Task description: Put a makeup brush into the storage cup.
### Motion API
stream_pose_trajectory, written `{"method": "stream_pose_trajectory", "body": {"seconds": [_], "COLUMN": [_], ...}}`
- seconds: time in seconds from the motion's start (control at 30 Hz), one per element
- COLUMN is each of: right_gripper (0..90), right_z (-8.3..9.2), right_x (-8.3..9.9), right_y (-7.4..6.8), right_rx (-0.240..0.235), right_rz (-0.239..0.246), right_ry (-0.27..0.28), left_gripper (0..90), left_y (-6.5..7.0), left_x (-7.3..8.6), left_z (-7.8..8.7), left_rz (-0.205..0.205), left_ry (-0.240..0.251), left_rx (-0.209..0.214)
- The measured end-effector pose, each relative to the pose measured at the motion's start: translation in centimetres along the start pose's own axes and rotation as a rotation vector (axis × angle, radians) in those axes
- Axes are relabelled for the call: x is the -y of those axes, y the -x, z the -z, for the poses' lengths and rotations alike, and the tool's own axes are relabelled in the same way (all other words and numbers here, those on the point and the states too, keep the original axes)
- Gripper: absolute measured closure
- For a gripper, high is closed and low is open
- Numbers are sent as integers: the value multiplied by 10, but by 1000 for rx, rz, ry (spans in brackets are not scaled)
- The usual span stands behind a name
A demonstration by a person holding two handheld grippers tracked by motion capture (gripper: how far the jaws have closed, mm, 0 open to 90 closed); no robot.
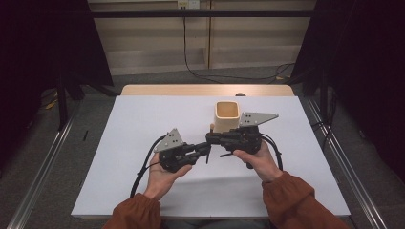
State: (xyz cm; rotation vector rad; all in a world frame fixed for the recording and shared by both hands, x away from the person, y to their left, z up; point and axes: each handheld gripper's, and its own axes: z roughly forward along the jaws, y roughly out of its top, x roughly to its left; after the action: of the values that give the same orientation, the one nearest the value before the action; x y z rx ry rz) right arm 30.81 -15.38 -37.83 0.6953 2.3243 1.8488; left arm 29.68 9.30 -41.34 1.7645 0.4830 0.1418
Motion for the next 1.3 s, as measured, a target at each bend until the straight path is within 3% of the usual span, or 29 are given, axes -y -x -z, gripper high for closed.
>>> {"method": "stream_pose_trajectory", "body": {"seconds": [0.2, 0.33, 0.7, 0.83, 1.03, 1.13, 1.3], "right_gripper": [843, 843, 843, 843, 843, 842, 842], "right_z": [1, 3, 6, 6, 7, 7, 10], "right_x": [-1, -1, -2, -2, -2, -2, -3], "right_y": [-1, 0, 0, -1, 0, 0, 0], "right_rx": [-4, -1, -1, -1, 3, 5, 8], "right_rz": [4, 4, 10, 15, 20, 23, 21], "right_ry": [3, 8, 11, 13, 11, 12, 13], "left_gripper": [660, 533, 169, 57, 30, 20, 18], "left_y": [-1, 1, 1, -1, -4, -5, -9], "left_x": [1, 2, 2, 1, -1, -1, -1], "left_z": [0, 1, 4, 8, 14, 18, 23], "left_rz": [12, 1, 6, 29, 35, 27, 49], "left_ry": [4, -9, -3, -6, -11, -16, -35], "left_rx": [-12, -56, -120, -136, -129, -152, -191]}}
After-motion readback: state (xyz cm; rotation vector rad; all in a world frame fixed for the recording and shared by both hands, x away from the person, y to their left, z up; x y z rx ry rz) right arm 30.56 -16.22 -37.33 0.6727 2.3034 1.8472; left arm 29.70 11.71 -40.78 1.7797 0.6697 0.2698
